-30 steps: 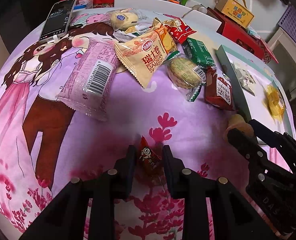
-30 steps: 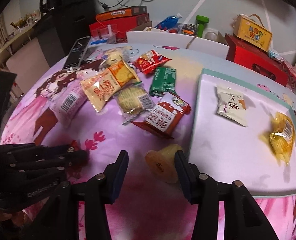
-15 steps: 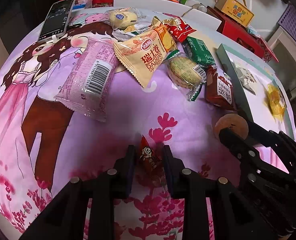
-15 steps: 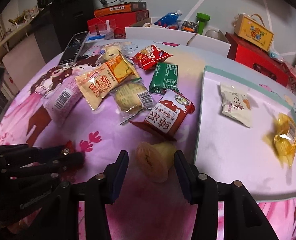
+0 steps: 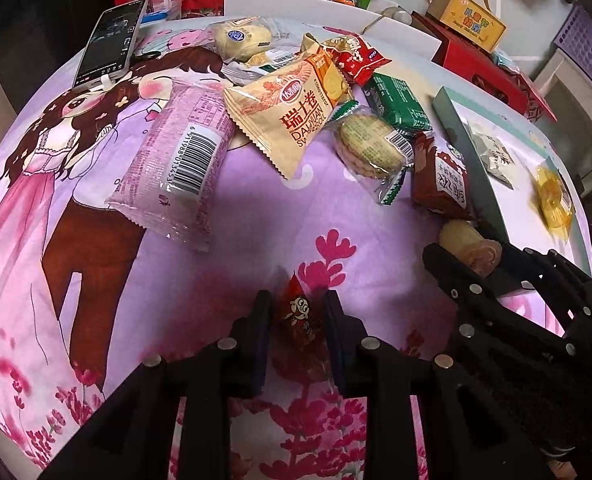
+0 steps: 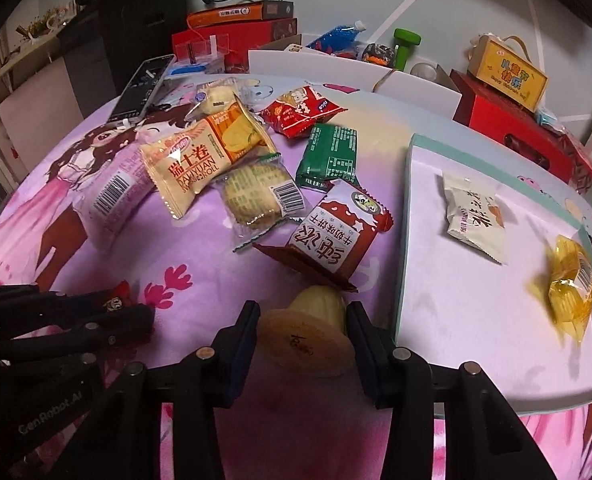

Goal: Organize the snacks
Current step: 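Carry the red candy with the left tool while the right tool carries the jelly cup over the tray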

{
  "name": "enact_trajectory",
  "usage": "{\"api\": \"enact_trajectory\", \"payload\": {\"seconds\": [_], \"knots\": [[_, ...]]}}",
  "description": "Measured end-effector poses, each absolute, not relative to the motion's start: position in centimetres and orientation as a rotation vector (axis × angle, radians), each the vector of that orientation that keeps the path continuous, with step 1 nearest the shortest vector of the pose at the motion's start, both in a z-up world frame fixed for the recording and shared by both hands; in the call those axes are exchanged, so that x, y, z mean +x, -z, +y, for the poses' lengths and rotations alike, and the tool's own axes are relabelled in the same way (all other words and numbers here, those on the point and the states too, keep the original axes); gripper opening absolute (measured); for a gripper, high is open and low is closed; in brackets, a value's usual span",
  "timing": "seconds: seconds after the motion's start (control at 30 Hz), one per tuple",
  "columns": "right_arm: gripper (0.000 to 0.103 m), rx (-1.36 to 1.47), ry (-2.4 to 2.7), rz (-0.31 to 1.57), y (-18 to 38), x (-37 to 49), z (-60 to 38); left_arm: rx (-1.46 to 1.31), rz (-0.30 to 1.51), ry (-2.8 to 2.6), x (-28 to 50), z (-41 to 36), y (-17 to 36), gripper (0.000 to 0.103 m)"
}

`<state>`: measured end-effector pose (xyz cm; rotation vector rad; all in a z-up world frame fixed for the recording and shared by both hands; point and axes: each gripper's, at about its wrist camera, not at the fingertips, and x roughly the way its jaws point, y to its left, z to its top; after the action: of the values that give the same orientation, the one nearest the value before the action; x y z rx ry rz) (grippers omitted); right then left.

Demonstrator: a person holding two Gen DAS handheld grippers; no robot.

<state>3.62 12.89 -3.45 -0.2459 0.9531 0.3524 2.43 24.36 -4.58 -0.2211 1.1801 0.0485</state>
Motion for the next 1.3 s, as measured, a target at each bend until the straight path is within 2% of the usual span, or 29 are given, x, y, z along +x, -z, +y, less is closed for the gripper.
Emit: {"api": "enact_trajectory", "payload": {"seconds": [0.1,0.8,1.07,1.3], "knots": [[0.048,-0.222,-0.371,0.943,2.7,3.3,12.6,-0.236,1.171,-0.038,2.3,24.6,4.3,0.02],[0.047,-0.081,-0.362,0.866,-1.8,3.5,8.4,-0.224,1.069,0.002,1.8,23.7,0.4,0.02],[0.047,-0.019,-0.165,0.844,-3.2,5.5,1.3,-0.133,1.052,0.049,4.1,20.2,-2.0,0.019],[0.047,0.027,-0.01,0.822,-4.0,6.5,-4.6,-0.036,1.0,0.165,6.8,14.1,-4.4,0.02]]}}
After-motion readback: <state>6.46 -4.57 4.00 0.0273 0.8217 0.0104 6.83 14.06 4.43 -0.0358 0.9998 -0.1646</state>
